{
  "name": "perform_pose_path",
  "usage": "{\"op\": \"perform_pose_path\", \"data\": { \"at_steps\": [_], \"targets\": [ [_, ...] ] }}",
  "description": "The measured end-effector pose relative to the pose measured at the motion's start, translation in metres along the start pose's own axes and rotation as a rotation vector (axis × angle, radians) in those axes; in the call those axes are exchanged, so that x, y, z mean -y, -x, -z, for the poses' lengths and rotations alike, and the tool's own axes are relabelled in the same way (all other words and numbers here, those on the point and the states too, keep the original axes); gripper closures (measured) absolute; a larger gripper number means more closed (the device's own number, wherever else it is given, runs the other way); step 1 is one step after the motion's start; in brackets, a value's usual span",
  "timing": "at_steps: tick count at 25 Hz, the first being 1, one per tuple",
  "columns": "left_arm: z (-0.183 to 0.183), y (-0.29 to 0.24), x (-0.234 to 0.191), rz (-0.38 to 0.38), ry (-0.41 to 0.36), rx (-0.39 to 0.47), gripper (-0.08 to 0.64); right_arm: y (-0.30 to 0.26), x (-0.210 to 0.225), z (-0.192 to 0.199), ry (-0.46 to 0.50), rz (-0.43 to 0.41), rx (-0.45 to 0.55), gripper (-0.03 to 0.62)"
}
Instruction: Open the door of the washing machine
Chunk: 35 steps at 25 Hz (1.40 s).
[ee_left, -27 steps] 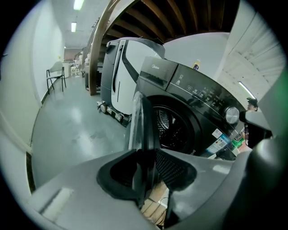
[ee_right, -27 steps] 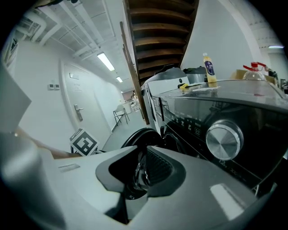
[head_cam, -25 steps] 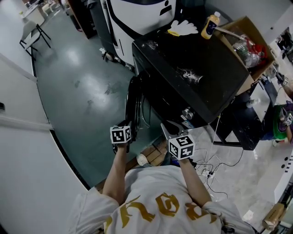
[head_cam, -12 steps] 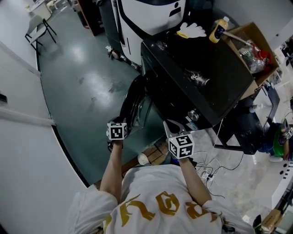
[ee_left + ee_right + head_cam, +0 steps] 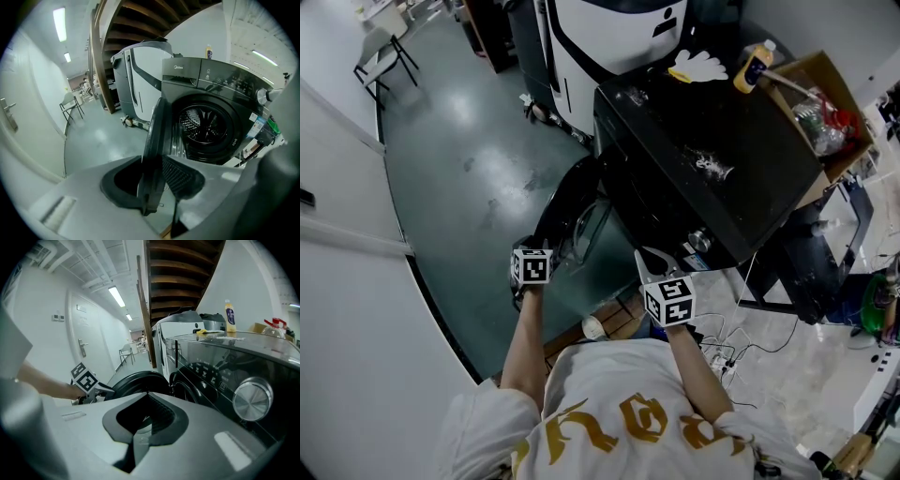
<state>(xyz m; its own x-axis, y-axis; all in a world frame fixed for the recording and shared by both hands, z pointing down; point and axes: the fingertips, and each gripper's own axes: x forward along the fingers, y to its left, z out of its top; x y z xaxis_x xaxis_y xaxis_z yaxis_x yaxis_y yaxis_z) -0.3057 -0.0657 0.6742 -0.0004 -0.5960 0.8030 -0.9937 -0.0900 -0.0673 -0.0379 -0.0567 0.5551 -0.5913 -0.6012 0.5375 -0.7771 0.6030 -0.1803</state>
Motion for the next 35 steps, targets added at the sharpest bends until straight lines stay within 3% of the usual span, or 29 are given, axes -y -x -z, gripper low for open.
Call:
{"op": "perform_pose_path", "data": {
  "at_steps": [17, 35],
  "targets": [
    [0.0, 0.002, -0.001, -0.007, 0.002, 0.022, 0.425, 0.004, 0.011, 0.004, 0.023, 0.07, -0.025, 0.571],
    [0.003, 0.001, -0.001, -0.002, 0.019, 0.025, 0.424, 0.01, 0.015, 0.01, 0.01, 0.074, -0.024, 0.571]
  ]
}}
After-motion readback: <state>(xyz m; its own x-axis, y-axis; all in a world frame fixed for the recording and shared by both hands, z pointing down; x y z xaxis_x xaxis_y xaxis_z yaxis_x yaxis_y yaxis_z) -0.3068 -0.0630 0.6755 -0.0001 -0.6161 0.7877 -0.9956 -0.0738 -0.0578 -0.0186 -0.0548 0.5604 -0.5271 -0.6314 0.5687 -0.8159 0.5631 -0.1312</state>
